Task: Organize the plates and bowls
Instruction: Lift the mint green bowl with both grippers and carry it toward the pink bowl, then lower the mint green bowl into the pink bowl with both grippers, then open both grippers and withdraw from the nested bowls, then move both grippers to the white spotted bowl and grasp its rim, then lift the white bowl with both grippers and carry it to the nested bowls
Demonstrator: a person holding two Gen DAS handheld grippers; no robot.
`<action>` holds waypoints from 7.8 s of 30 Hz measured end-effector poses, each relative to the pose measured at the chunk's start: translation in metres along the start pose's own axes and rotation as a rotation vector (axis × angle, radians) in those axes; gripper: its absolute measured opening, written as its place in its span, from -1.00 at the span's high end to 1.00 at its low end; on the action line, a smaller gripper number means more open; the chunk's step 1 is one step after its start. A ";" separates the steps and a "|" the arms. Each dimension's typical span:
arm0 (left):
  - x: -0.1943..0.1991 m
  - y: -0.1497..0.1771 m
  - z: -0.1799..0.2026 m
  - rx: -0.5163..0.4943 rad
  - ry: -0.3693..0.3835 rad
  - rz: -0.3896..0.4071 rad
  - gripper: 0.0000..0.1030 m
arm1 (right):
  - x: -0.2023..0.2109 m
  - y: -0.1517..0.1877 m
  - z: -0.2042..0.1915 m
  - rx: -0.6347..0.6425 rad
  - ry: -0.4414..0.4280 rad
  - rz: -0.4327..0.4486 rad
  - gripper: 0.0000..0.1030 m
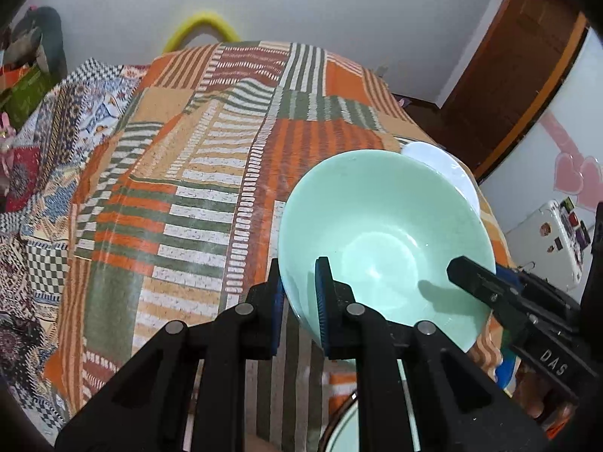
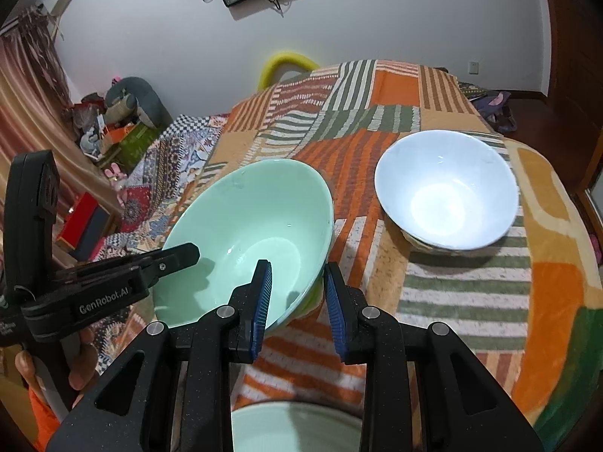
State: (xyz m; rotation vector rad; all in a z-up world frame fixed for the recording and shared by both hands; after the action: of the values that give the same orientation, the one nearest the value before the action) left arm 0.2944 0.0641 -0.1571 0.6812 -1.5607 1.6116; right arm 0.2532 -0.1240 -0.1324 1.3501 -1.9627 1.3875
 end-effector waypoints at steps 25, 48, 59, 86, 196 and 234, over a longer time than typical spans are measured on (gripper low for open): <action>0.073 0.072 0.036 -0.005 0.014 0.034 0.71 | 0.053 0.061 -0.010 0.027 -0.021 0.033 0.50; 0.110 0.140 -0.016 0.095 -0.102 0.024 0.71 | 0.030 0.111 -0.064 0.114 -0.082 -0.082 0.49; 0.109 0.173 -0.043 0.154 -0.157 -0.019 0.71 | 0.007 0.131 -0.092 0.181 -0.107 -0.153 0.49; 0.067 0.208 -0.074 0.242 -0.135 -0.152 0.71 | -0.032 0.160 -0.101 0.216 -0.061 -0.280 0.49; -0.109 -0.012 0.116 -0.128 0.015 -0.096 0.73 | 0.011 0.006 0.125 -0.078 0.081 -0.079 0.62; 0.103 0.044 0.080 -0.086 0.036 0.183 0.74 | 0.090 0.031 0.011 0.059 0.002 0.095 0.62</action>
State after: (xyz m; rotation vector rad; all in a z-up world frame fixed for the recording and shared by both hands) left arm 0.1903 0.0041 -0.0899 0.4721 -1.6962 1.6675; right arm 0.1871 -0.1755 -0.0859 1.2957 -2.0234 1.5007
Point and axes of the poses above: each gripper's, at about its wrist camera, not at the fingertips, and x roughly against the way its jaws point, z to its right, y to its underside, the point moved 1 cm from there along -x, roughly the way its jaws point, and after that the axes turned 12 degrees about -x, right-handed, at the moved point
